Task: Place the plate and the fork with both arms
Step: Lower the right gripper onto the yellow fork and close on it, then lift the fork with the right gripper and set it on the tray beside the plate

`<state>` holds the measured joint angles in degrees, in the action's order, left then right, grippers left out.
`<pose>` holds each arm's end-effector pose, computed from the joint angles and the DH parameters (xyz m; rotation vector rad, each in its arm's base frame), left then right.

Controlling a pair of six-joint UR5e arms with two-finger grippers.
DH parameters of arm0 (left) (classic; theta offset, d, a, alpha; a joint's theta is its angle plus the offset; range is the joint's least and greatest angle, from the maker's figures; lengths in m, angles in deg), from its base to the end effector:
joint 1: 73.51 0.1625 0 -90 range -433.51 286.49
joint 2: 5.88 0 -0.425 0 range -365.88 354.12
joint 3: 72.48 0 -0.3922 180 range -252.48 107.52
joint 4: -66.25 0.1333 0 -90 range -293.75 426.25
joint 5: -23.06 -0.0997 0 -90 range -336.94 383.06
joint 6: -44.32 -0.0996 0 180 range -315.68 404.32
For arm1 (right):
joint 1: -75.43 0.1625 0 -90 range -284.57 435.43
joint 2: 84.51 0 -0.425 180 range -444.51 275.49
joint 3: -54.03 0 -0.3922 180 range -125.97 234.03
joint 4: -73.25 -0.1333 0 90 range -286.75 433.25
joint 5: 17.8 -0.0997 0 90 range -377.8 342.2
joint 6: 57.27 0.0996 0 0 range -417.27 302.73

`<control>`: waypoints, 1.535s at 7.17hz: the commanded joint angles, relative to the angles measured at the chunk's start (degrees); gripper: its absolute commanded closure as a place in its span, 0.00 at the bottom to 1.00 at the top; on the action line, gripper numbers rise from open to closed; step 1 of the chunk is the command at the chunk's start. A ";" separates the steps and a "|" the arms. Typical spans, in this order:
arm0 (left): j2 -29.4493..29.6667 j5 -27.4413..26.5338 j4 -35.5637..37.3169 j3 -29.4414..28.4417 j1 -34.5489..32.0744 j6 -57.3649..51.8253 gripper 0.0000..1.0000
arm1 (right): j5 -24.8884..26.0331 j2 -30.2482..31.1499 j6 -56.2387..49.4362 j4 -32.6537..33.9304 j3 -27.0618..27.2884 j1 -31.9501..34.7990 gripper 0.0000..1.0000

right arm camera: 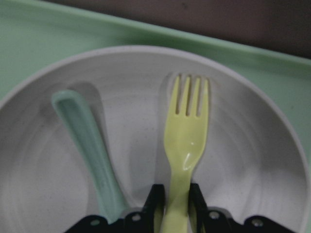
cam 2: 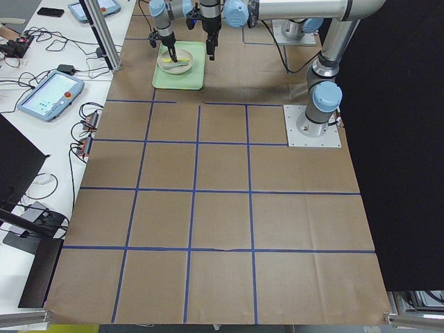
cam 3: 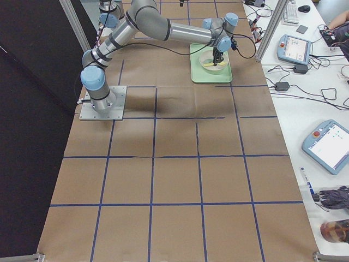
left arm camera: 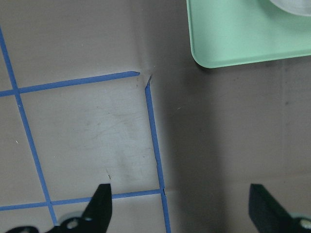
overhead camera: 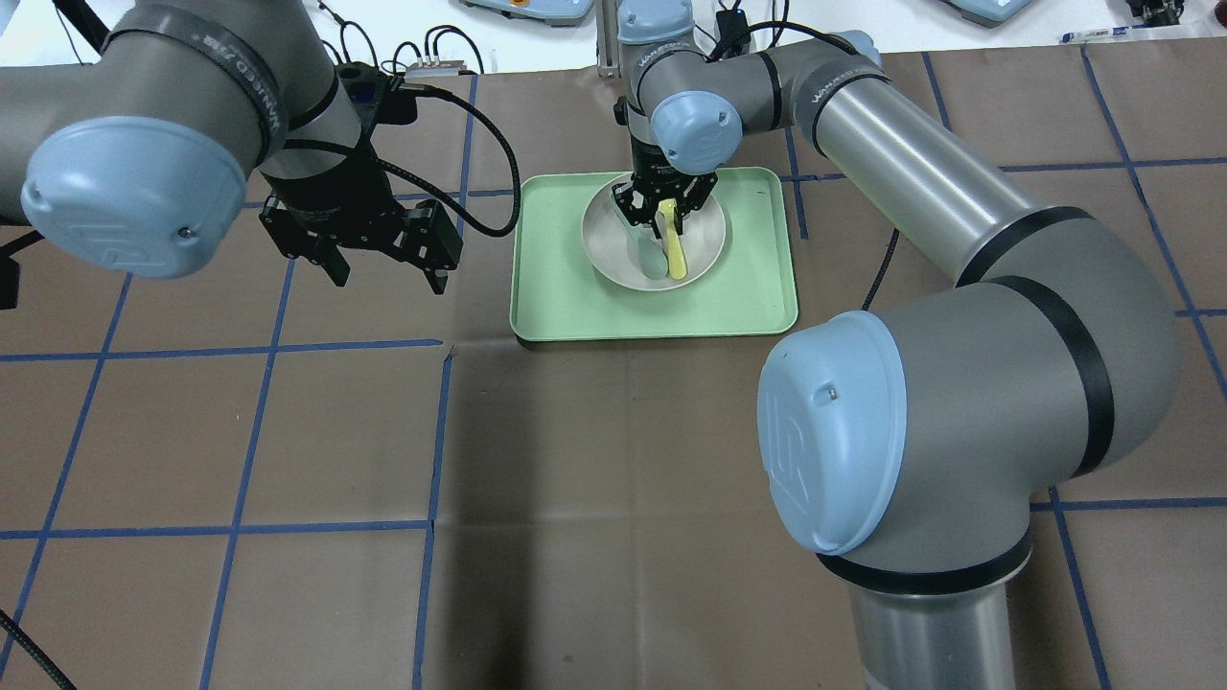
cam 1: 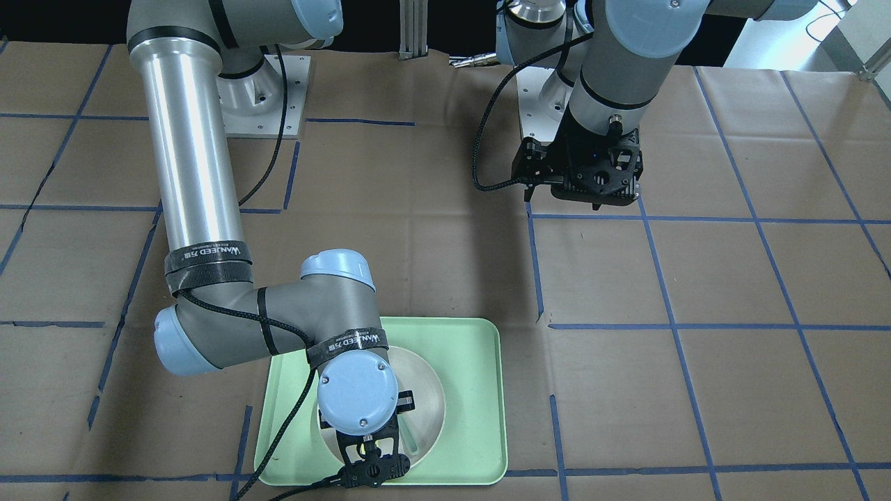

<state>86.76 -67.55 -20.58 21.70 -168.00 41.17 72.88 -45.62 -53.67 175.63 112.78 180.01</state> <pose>-0.1711 -0.4903 0.4347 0.2090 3.1216 0.0995 0.3256 -0.7270 0.1844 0.2981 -3.0887 -0.1974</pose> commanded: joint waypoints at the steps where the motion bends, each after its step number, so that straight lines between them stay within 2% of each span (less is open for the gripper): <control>1: -0.44 0.00 0.00 0.57 0.09 0.07 0.00 | -0.24 -0.05 0.08 -0.08 -0.13 0.01 0.95; 6: -0.62 0.00 0.00 0.92 0.09 0.07 0.00 | -0.59 2.32 2.11 -1.13 -0.66 0.10 0.97; 8: -0.88 0.00 0.00 1.18 0.09 0.07 0.00 | -0.59 4.94 2.11 -4.63 -0.57 -0.08 0.97; 11: -1.58 0.09 -0.09 1.27 0.09 0.07 0.00 | 0.46 7.24 2.11 -6.41 2.23 -4.80 0.97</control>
<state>85.39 -67.49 -20.66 22.96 -167.91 41.24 72.81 -39.12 -51.62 169.73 113.68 177.55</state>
